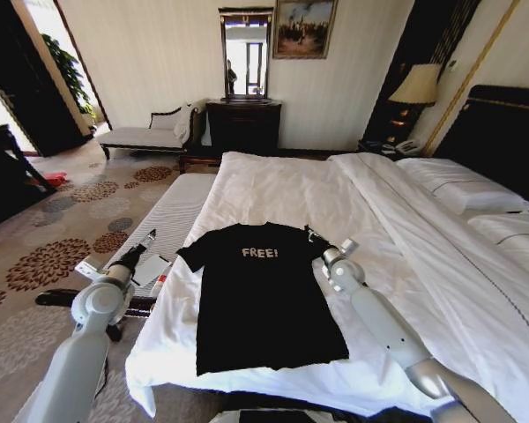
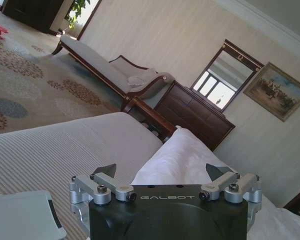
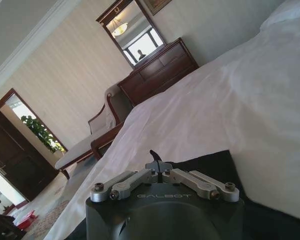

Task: Fold the clothes on the bed.

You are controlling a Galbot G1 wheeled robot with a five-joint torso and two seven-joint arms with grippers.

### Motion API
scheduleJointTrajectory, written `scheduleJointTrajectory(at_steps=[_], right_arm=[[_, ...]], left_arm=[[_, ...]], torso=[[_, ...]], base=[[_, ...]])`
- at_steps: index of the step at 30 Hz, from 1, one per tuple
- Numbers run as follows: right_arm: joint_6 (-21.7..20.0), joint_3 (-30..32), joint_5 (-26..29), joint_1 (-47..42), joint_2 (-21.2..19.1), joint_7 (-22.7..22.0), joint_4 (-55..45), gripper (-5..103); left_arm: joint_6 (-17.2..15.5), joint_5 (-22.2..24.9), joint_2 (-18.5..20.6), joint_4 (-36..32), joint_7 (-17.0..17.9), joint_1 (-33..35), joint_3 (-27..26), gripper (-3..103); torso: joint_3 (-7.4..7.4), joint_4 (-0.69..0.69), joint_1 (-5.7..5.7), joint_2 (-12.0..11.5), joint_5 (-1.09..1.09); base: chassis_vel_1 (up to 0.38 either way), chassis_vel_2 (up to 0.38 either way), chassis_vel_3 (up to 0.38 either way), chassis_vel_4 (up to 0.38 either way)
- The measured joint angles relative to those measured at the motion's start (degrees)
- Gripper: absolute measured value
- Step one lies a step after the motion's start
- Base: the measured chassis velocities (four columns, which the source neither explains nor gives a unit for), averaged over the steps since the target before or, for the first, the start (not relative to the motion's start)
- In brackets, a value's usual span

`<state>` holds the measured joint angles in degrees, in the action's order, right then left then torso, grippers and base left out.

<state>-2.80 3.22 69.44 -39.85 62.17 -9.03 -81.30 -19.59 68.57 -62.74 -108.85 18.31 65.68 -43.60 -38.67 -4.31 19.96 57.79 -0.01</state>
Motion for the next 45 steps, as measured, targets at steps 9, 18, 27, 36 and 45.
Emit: scheduleJointTrajectory(at_steps=[9, 18, 27, 36, 45], right_arm=[[1.3, -2.92, -3.44, 2.06, 7.93, 1.34, 6.76, 0], [2.31, -2.6, -5.64, 0.93, 7.86, 3.05, 6.79, 15], [4.21, 1.14, -3.7, -2.52, 4.59, 5.73, 1.06, 42], [4.38, 5.28, -1.32, -3.64, 1.78, 3.83, 1.79, 80], [4.1, 7.45, -0.33, -5.66, -0.71, 3.69, 1.68, 99]], left_arm=[[0.05, 0.0, 0.24, 0.55, -0.13, 0.54, -1.06, 100], [0.08, -0.94, 0.09, 1.57, -0.14, -0.01, -0.13, 100], [0.12, -0.94, -0.25, 3.94, -0.16, -0.53, 2.12, 100], [-2.4, 11.6, -0.69, 13.51, -0.12, -5.57, 6.09, 100], [-2.41, 11.14, -1.36, 19.26, -3.13, -7.47, 8.02, 100]], torso=[[-0.01, 0.02, 0.0, 0.0, 0.0], [0.0, 0.0, 0.0, -0.01, 0.01], [0.0, 0.0, 0.0, 0.0, 0.02], [0.0, -0.02, 0.01, 0.0, 0.02], [0.0, 0.01, 0.0, 0.0, 0.02]], base=[[0.0, 0.0, 0.0, 0.0], [0.0, 0.0, 0.0, 0.0], [0.0, 0.0, 0.0, 0.0], [0.0, 0.0, 0.0, 0.0], [0.0, 0.0, 0.0, 0.0]])
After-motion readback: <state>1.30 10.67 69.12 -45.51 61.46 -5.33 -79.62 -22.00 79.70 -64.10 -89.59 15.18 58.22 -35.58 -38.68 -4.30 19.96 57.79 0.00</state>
